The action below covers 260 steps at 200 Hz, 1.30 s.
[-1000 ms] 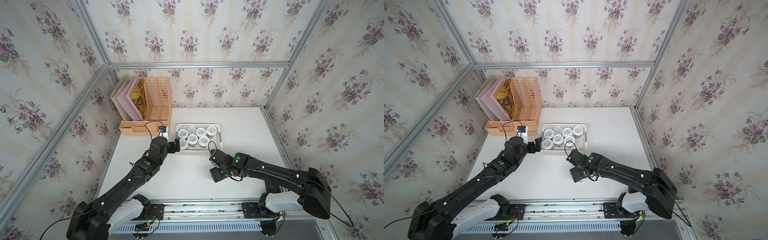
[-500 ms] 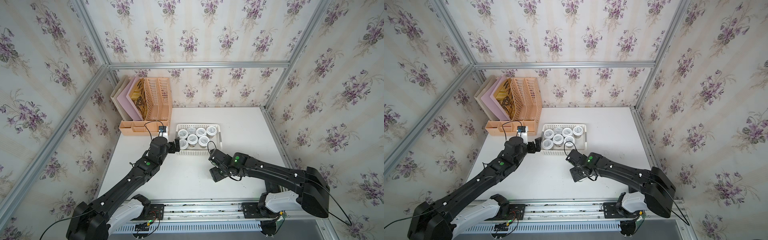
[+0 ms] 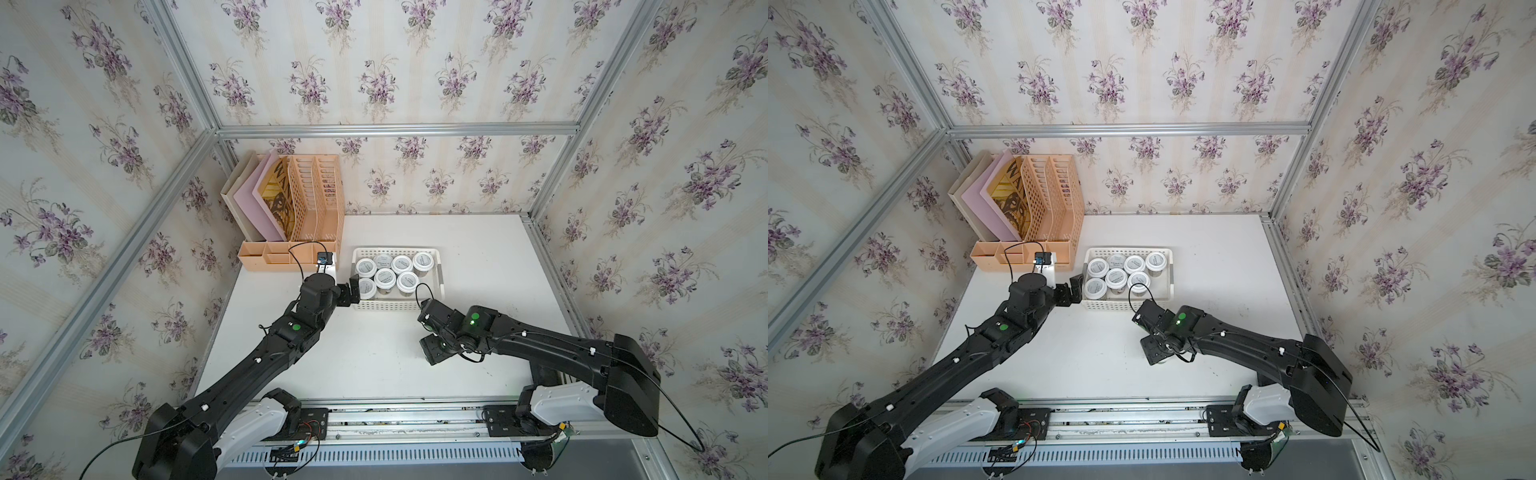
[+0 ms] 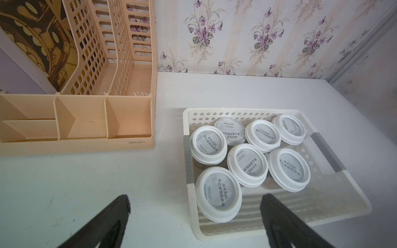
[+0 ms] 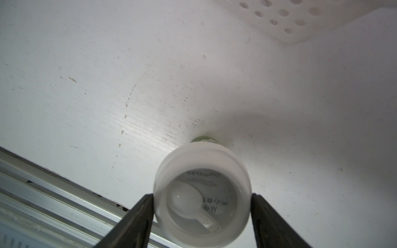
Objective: Put the yogurt in the basket
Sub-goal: Pick up the yogurt from the center of the board.
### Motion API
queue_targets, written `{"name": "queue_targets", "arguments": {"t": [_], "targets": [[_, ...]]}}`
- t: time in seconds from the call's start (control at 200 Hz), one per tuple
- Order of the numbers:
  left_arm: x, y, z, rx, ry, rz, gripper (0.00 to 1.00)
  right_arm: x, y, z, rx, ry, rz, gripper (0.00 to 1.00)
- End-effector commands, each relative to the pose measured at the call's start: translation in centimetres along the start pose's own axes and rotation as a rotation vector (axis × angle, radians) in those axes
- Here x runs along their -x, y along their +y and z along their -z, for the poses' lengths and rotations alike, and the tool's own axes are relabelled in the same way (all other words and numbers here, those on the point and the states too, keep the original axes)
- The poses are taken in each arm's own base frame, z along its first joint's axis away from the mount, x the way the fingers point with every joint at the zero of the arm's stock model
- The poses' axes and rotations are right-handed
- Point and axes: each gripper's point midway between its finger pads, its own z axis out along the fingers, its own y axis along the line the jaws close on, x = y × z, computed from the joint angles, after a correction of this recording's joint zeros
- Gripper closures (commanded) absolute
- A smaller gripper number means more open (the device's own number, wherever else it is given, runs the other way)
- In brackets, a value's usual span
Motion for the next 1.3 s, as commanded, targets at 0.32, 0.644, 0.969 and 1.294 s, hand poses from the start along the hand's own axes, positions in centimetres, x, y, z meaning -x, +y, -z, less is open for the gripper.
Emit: {"name": "queue_targets", "arguments": {"t": [0.32,0.644,0.969,1.294], "targets": [[0.4,-0.2,0.1,-0.01,-0.015,0.012,0.01,0.0,-0.3,0.4,-0.015,-0.005,-0.002,0.32],[0.4,-0.2,0.1,-0.011,-0.014,0.01,0.01,1.4,0.0,1.8,-0.012,-0.045,0.005,0.33],[0.5,-0.2,0.1,-0.011,-0.018,0.012,0.01,4.5,-0.4,4.4,-0.053,-0.123,0.018,0.33],[0.4,-0.2,0.2,-0.011,-0.018,0.012,0.01,7.6,-0.7,6.4,-0.028,-0.203,-0.009,0.35]]}}
